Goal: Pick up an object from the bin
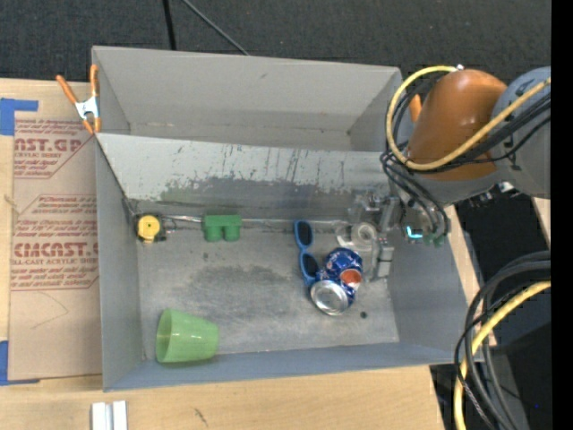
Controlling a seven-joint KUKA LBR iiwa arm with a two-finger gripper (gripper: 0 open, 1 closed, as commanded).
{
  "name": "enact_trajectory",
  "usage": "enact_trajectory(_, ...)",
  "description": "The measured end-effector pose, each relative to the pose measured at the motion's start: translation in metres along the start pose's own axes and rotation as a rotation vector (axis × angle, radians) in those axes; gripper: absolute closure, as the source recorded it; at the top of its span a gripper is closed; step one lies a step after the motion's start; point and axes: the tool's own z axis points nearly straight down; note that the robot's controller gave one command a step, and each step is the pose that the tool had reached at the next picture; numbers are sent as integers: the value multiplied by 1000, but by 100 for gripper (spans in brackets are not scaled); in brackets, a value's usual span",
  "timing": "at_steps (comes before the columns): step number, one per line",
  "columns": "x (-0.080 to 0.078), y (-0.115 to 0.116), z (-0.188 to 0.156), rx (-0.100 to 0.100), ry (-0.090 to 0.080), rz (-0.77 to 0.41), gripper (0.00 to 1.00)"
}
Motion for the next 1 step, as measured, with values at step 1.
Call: enact_trajectory(1, 9, 17, 100, -1, -2, -593, 0)
